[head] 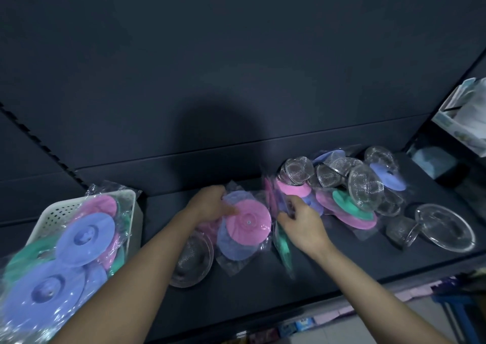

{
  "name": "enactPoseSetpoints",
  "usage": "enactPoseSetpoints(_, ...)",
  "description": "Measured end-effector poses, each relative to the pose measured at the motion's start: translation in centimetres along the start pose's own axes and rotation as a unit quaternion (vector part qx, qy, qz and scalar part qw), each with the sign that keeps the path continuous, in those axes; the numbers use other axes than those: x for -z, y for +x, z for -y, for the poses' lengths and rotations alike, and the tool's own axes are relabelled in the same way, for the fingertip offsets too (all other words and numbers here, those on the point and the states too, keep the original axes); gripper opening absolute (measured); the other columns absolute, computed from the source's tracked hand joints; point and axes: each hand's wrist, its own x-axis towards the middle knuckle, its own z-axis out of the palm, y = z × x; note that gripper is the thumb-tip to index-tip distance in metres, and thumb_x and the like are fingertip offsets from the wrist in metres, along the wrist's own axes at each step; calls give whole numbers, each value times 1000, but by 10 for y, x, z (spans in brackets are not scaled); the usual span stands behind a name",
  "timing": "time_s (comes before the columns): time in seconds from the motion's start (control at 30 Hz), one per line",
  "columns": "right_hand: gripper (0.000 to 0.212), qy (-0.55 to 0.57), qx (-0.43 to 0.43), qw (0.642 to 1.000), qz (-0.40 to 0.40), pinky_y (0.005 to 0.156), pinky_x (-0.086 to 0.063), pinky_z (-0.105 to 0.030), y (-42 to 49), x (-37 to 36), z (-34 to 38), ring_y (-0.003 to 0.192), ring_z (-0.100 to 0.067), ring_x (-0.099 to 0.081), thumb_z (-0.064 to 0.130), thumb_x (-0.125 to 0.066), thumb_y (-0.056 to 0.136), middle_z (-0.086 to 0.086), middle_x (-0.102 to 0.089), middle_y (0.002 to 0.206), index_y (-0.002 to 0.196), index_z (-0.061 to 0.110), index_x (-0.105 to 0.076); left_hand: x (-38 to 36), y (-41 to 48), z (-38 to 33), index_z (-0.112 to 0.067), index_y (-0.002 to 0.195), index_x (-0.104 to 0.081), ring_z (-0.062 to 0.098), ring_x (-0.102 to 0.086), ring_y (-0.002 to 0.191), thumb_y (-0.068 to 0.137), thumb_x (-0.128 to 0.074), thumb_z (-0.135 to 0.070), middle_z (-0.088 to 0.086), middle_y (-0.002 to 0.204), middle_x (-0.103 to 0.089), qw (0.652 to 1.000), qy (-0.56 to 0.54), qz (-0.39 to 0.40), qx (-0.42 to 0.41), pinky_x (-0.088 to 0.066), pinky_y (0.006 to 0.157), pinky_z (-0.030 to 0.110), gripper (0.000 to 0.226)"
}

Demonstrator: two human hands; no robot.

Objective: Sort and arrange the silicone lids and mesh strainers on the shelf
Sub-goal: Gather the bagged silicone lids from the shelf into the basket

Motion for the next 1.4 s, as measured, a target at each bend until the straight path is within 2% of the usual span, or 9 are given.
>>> enactPoseSetpoints(0.07, 1, 2, -8, 1000, -17, 56, -30, -33, 3, 0, -1, 63, -22, -48, 6, -52, 86, -8, -55, 69, 86, 7, -53, 4, -4, -5, -19, 65, -42, 7, -42, 58, 78, -75, -30, -5, 67, -49, 999, -17, -32, -14, -31, 51, 26, 37)
enactPoseSetpoints(0.27, 19, 28, -20, 995, -99, 53, -19, -29, 8, 7, 4, 56, -20, -40, -3, -45, 88, 0, -43, 58, 72, 7, -44, 8, -20, -10, -18, 67, -34, 5, -35, 56, 82, -70, -18, -6, 67, -42, 980, -139, -139, -1, -27, 47, 20, 39)
enactPoseSetpoints(0.4, 19, 48, 5, 989, -139, 54, -20, -29, 8, 12, 23, 52, -13, -38, -3, -46, 87, 1, -44, 57, 72, 8, -43, 15, -33, -16, -18, 67, -31, 8, -30, 56, 83, -69, -16, -5, 64, -36, 956, -220, -192, 10, -30, 44, 16, 41)
enactPoseSetpoints(0.53, 28, 81, 40, 982, -165, 52, -23, -31, 3, 16, 51, 52, -11, -34, -1, -47, 85, 3, -41, 56, 64, 14, -38, 29, -53, -18, -17, 69, -30, 10, -29, 57, 82, -69, -16, -3, 65, -34, 932, -271, -242, 8, -27, 48, 21, 41)
enactPoseSetpoints(0.67, 34, 101, 89, 975, -174, 48, -30, -17, -7, 14, 88, 51, -10, -29, 1, -47, 86, 5, -35, 54, 60, 19, -33, 51, -80, -11, -17, 70, -32, 10, -28, 56, 83, -67, -15, -2, 65, -34, 903, -303, -303, 5, -27, 44, 17, 37)
enactPoseSetpoints(0.9, 34, 161, 153, 965, -136, 46, -30, -16, -25, -14, 140, 47, -6, -32, 13, -51, 90, 7, -33, 53, 61, 21, -35, 88, -126, 19, -17, 67, -33, 9, -30, 54, 83, -68, -15, -6, 63, -36, 865, -317, -388, 25, -30, 43, 13, 38)
enactPoseSetpoints(1.2, 23, 214, 203, 954, -46, 48, -33, -12, -40, -72, 193, 50, 0, -40, 12, -53, 90, 11, -45, 57, 72, 26, -52, 106, -173, 85, -18, 70, -40, 14, -39, 58, 79, -73, -20, -4, 65, -43, 800, -354, -478, 86, -34, 57, 30, 34)
enactPoseSetpoints(1.27, 14, 229, 206, 951, -28, 49, -35, -12, -43, -87, 205, 52, 0, -41, 10, -52, 90, 11, -50, 60, 85, 22, -59, 109, -183, 100, -17, 77, -45, 13, -45, 61, 80, -72, -20, -5, 70, -48, 776, -363, -505, 105, -37, 57, 28, 27)
enactPoseSetpoints(1.4, 18, 241, 216, 946, 1, 50, -37, -10, -49, -117, 226, 54, 2, -45, 8, -50, 89, 12, -54, 66, 99, 18, -60, 112, -204, 135, -12, 98, -51, 14, -53, 73, 84, -68, -17, -3, 86, -57, 757, -375, -516, 143, -41, 63, 25, 23)
